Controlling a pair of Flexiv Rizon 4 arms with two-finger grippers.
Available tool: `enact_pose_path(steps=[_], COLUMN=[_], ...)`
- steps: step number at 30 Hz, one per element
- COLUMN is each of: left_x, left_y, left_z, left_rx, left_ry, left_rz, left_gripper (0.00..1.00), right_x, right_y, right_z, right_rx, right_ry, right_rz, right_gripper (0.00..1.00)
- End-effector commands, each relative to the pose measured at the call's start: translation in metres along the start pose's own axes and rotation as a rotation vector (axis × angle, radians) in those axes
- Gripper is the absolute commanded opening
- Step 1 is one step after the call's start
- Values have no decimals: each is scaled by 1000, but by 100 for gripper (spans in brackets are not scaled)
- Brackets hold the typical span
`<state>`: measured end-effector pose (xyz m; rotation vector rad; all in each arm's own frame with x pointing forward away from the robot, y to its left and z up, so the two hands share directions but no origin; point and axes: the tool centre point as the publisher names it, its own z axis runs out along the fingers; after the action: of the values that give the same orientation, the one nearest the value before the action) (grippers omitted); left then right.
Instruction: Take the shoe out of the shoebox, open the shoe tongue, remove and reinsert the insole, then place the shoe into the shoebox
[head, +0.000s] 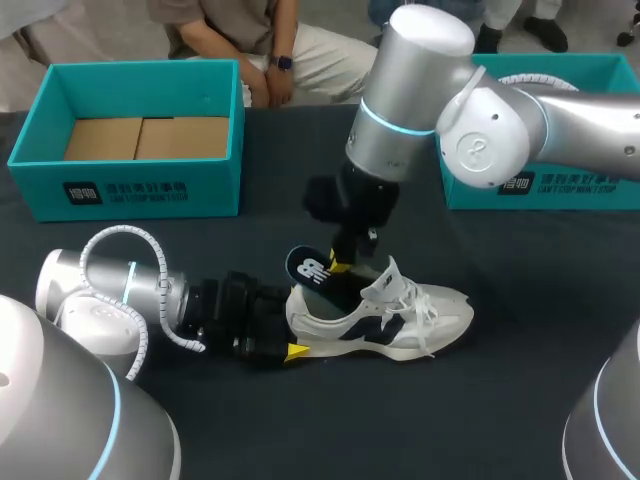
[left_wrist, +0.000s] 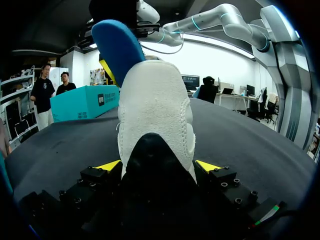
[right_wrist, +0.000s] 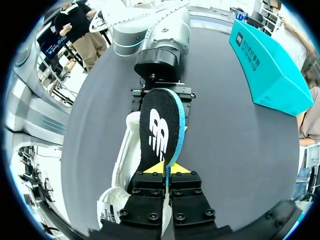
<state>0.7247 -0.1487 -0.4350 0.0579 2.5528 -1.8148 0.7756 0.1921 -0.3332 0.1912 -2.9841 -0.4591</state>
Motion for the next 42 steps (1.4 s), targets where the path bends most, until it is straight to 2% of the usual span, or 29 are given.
enact_pose_path(steps=[1,8,21,30,36,42], left_x=[1,1,1,1,1,1], left_y=[4,4,4,4,4,4], left_z=[3,3,3,3,3,3], left_rx=[-3,-3,-3,-3,-3,-3], left_ry=[-1,-1,-1,-1,-1,-1], left_rz=[0,0,0,0,0,0], left_gripper=[0,0,0,0,0,0], right_x=[-1,-8,-41,-62,-69,-69], right_y=[2,10,42,62,70,70], right_z=[-3,-17,-84,-128,-147,-147], right_rx=[-4,-29,-20,-38,-84,-84], right_ry=[-10,-59,-193,-293,-408,-408], right_rz=[-11,-41,-85,-56,-72,-72], right_gripper=[0,0,0,0,0,0])
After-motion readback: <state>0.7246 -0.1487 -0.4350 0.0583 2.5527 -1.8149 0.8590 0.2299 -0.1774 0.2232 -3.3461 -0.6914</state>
